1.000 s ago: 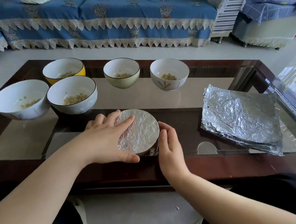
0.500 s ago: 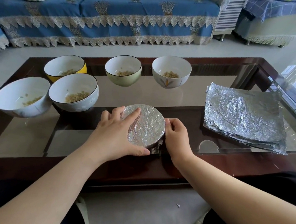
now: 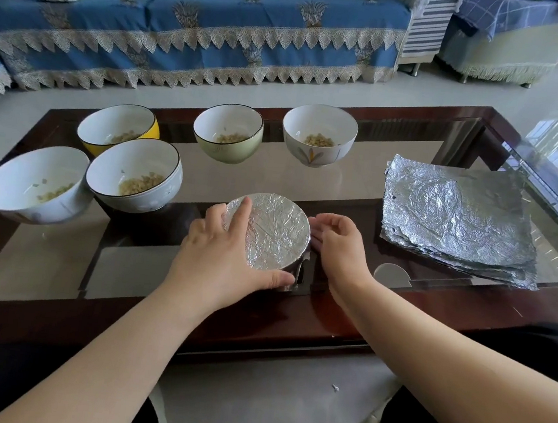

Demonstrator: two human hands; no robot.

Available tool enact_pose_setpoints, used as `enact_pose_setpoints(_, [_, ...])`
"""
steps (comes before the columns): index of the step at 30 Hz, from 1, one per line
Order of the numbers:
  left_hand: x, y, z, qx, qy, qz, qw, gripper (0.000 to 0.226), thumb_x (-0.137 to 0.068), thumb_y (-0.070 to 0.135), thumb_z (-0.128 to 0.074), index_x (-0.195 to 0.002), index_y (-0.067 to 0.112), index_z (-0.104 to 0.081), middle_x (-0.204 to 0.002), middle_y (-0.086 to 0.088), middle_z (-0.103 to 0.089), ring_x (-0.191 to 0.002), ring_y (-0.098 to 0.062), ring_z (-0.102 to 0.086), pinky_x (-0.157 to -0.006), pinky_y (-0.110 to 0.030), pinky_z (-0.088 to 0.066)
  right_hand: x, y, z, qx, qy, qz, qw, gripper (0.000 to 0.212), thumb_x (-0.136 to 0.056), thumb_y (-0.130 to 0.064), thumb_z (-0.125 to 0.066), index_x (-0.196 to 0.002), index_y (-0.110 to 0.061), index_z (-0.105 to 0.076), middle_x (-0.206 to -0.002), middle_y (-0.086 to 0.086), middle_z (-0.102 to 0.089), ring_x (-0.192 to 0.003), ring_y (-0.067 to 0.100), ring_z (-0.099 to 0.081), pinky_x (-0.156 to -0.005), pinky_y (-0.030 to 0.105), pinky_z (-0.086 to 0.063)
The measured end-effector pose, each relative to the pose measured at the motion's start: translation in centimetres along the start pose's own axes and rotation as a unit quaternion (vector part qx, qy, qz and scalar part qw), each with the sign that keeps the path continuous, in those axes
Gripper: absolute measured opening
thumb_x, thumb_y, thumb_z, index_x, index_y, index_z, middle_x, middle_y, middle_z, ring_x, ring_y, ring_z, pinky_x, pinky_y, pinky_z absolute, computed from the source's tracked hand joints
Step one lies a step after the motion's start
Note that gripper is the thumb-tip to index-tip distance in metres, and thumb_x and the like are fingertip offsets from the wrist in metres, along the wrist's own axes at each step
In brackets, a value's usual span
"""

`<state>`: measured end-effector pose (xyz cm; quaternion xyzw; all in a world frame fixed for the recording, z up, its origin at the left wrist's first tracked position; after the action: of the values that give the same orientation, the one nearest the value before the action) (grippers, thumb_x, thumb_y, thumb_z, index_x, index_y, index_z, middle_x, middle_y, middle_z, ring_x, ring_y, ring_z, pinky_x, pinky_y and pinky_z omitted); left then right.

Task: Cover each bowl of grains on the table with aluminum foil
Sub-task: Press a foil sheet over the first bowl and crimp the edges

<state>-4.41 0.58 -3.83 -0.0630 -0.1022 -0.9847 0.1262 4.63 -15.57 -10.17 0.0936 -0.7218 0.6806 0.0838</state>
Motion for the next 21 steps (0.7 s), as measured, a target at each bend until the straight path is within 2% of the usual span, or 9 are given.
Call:
enact_pose_setpoints(1, [0.0,0.0,-0.1,-0.007,0.010,0.005,1.000,0.137,-0.050,0.098,-0.041,-0.156,0.027,0.008,-0.156,-0.009,-0.009,-0.143,-0.033,-0.021,-0.117,-0.042,-0.021,0.4,-0.3,0.2,0.020,0.000,0.023,1.000,0.026,-0.099,-0.002,-0.037,-0.095,-0.014,-0.059,-0.100,0.004,-0.069,-0.095,0.013,-0.068,-0.086,0.027,-0.054])
enact_pose_setpoints(4, [-0.1,0.0,-0.5,-0.025,0.022,-0.007,0.999,0.141,-0.043,0.100,-0.023,-0.155,0.023,0.013,-0.161,-0.014,0.002,-0.149,-0.036,-0.005,-0.121,-0.046,-0.013,2.1,-1.4,0.3,0.118,-0.021,0.106,0.987,0.026,-0.100,-0.008,-0.041,-0.104,-0.017,-0.064,-0.084,-0.008,-0.066,-0.067,-0.005,-0.057,-0.067,0.010,-0.044])
enact_pose_setpoints(5, [-0.2,0.0,-0.6,-0.029,0.016,-0.016,0.999,0.140,-0.043,0.100,-0.022,-0.155,0.024,0.016,-0.162,-0.015,0.010,-0.150,-0.037,0.002,-0.121,-0.047,-0.009,2.5,-1.5,0.2,0.135,-0.028,0.122,0.983,0.025,-0.100,-0.010,-0.041,-0.107,-0.018,-0.064,-0.085,-0.011,-0.065,-0.066,-0.007,-0.055,-0.065,0.007,-0.042])
enact_pose_setpoints(6, [-0.3,0.1,-0.8,-0.032,0.005,-0.026,0.999,0.139,-0.045,0.099,-0.024,-0.154,0.025,0.018,-0.162,-0.014,0.019,-0.150,-0.036,0.009,-0.121,-0.046,-0.004,2.9,-1.5,0.1,0.144,-0.036,0.131,0.980,0.025,-0.101,-0.011,-0.042,-0.111,-0.019,-0.064,-0.090,-0.012,-0.066,-0.072,-0.008,-0.056,-0.068,0.006,-0.042])
enact_pose_setpoints(8, [-0.4,0.5,-1.0,-0.037,-0.012,-0.048,0.998,0.135,-0.050,0.096,-0.031,-0.154,0.028,0.021,-0.161,-0.010,0.027,-0.149,-0.033,0.018,-0.121,-0.044,0.001,3.2,-1.4,0.1,0.158,-0.040,0.141,0.977,0.028,-0.101,-0.013,-0.042,-0.117,-0.021,-0.063,-0.106,-0.009,-0.067,-0.095,-0.004,-0.059,-0.086,0.011,-0.045])
enact_pose_setpoints(11, [-0.7,0.6,-1.1,-0.052,-0.003,-0.069,0.996,0.130,-0.055,0.095,-0.035,-0.154,0.030,0.019,-0.163,-0.008,0.021,-0.150,-0.029,0.016,-0.121,-0.043,-0.002,3.6,-1.0,0.1,0.176,-0.041,0.156,0.971,0.032,-0.101,-0.014,-0.043,-0.126,-0.022,-0.062,-0.120,-0.007,-0.061,-0.116,0.002,-0.053,-0.103,0.019,-0.038])
enact_pose_setpoints(16, [-0.8,0.6,-1.3,-0.070,0.014,-0.066,0.995,0.134,-0.045,0.097,-0.015,-0.156,0.027,0.014,-0.164,-0.009,0.017,-0.150,-0.030,0.011,-0.121,-0.044,-0.005,3.9,0.0,-0.7,0.176,-0.061,0.167,0.968,0.037,-0.101,-0.011,-0.040,-0.131,-0.027,-0.054,-0.127,-0.007,-0.060,-0.121,0.002,-0.052,-0.106,0.025,-0.039])
enact_pose_setpoints(19, [-0.9,0.8,-1.4,-0.067,0.018,-0.064,0.995,0.133,-0.045,0.097,-0.013,-0.156,0.027,0.012,-0.164,-0.010,0.016,-0.150,-0.031,0.010,-0.121,-0.044,-0.005,3.8,0.1,-1.0,0.167,-0.058,0.159,0.971,0.041,-0.098,-0.006,-0.038,-0.127,-0.033,-0.050,-0.129,-0.004,-0.058,-0.116,0.000,-0.055,-0.104,0.027,-0.043])
enact_pose_setpoints(21, [-0.8,0.9,-1.3,-0.070,0.022,-0.064,0.995,0.133,-0.046,0.096,-0.013,-0.156,0.026,0.010,-0.164,-0.010,0.015,-0.150,-0.031,0.010,-0.121,-0.044,-0.005,3.7,0.2,-1.3,0.177,-0.049,0.159,0.970,0.040,-0.097,-0.013,-0.036,-0.128,-0.033,-0.049,-0.130,-0.004,-0.057,-0.114,0.001,-0.056,-0.103,0.029,-0.044])
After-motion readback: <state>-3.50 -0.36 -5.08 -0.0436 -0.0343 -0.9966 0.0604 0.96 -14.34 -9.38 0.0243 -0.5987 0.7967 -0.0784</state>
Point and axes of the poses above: each hand's wrist, its own x-axis away from the middle knuckle, its own z-axis out of the back of the hand, y = z × x, the point moved 6 cm from there along -x, towards the middle knuckle
